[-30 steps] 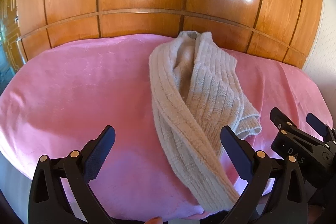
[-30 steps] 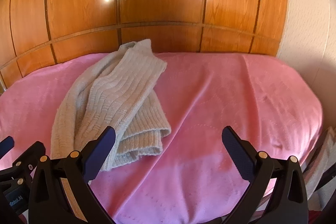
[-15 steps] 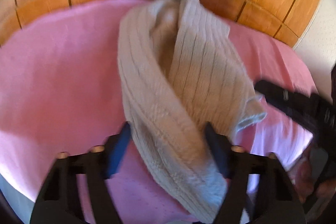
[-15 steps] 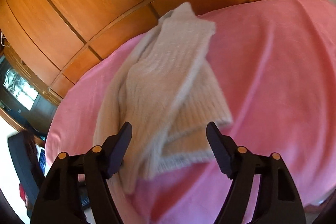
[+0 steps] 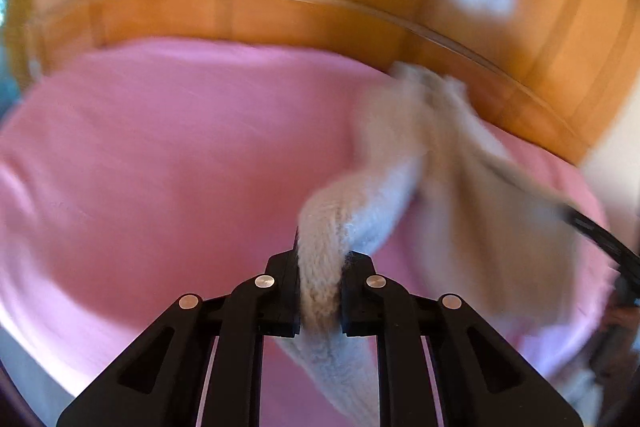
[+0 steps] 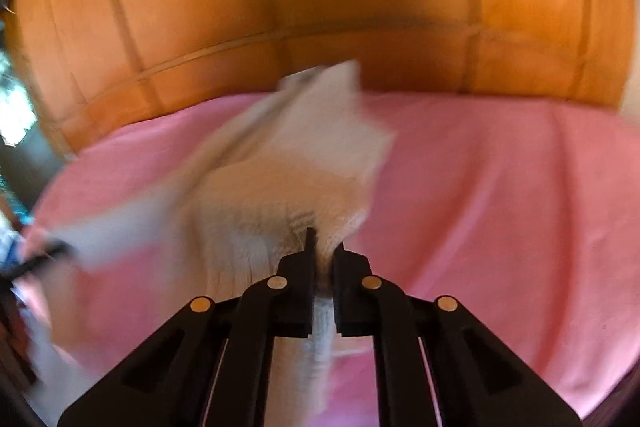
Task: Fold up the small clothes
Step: 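Grasp the sweater with both grippers and lift it off the bed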
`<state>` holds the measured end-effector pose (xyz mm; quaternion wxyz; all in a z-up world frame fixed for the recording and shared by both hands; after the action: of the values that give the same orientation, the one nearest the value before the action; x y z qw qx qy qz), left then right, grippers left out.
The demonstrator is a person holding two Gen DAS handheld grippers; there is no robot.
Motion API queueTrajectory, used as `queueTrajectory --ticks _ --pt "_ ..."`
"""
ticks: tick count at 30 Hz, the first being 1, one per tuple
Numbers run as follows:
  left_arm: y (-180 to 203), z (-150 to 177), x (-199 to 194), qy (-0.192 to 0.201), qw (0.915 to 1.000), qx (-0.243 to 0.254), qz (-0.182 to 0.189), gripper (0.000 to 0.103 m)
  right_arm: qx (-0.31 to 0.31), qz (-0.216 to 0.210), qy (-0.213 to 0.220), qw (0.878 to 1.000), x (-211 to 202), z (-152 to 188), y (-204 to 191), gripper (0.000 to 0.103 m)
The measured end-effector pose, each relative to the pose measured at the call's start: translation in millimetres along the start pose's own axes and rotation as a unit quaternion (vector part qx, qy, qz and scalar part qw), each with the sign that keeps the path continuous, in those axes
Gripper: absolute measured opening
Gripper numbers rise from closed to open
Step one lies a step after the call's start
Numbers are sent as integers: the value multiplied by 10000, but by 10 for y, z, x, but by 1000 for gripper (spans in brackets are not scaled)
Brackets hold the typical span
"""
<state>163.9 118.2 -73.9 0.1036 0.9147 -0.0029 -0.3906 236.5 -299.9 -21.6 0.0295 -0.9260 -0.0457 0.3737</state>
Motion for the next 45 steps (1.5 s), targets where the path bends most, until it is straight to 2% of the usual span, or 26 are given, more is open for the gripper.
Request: queueTrajectory --ticks 3,4,6,7,8,9,10,11,13,15,17,19,20,22,24,25,26,28,33,38,40,42,45 --pt "-507 -397 97 299 9957 -274 -836 12 168 861 49 9961 73 -235 631 6" --pt "-632 -496 147 314 9939 -406 -976 14 245 1176 40 9928 113 -309 868 6" --pt "-850 -645 204 344 9858 -718 -1476 18 509 1788 -66 9825 260 -446 1376 6" --pt "-882 -665 179 405 9838 -847 -1528 28 657 2020 -134 9771 318 -479 1594 6" --pt "-871 -669 154 453 9845 -908 -1433 52 845 2165 -246 9723 388 -483 1841 11" --pt "-814 -660 110 534 9856 -966 -1282 64 963 2214 -313 9699 450 -494 1964 14" --pt "-697 -613 64 660 9867 -980 -1115 72 1080 2238 -339 9680 479 -485 2060 39" --pt "-610 -546 49 650 9887 -926 -983 72 1260 2206 -339 9666 471 -445 2121 58" --pt "-322 -357 149 345 9955 -736 -483 72 1389 1831 -312 9727 446 -373 2044 58" --pt "69 -25 286 -81 9978 -619 217 71 1525 838 -501 9835 431 -226 1762 58" --pt "407 254 414 -490 9936 -583 829 66 1554 -350 -778 9842 385 15 1232 58" --pt "701 475 496 -801 9861 -618 1318 66 1545 -1377 -977 9735 316 216 697 58" --pt "888 592 543 -970 9815 -623 1531 66 1505 -1762 -1057 9670 284 299 463 58" --pt "1117 685 612 -1119 9767 -557 1745 66 1427 -2111 -1188 9597 284 395 151 58" --pt "1245 737 701 -1180 9745 -547 1828 66 1290 -2195 -1315 9581 353 486 -138 54" --pt "1335 774 761 -1254 9727 -544 1876 56 1258 -2190 -1384 9576 422 511 -239 46" --pt "1387 822 789 -1320 9725 -513 1850 36 1204 -2188 -1455 9573 481 513 -330 25" --pt "1393 887 805 -1432 9727 -440 1774 6 967 -2025 -1509 9627 496 546 -492 9" --pt "1224 589 388 -1106 9711 -424 2070 4 429 -1795 -1057 9771 74 227 -434 6" --pt "957 160 -376 -625 9690 -267 2376 4 422 -1687 -306 9843 -707 -133 -118 6" --pt "807 63 -685 -532 9690 -222 2402 4 462 -1646 -142 9852 -935 -219 -22 6" --pt "671 17 -900 -508 9702 -182 2364 4 532 -1547 -124 9864 -1106 -149 104 6" --pt "426 152 -1049 -680 9721 -259 2229 4 714 -1307 -406 9880 -1161 181 331 6"
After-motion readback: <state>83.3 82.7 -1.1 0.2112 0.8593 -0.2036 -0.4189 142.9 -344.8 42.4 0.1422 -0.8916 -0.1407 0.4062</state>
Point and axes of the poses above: each gripper's, at about its wrist camera, not at the fingertips, and x roughly the way its jaws point, y to its right, z to its underside, the point moved 8 cm from there along x, roughly the way its jaws point, and after that the axes turned 1 degree about y, right-handed, at the moved point
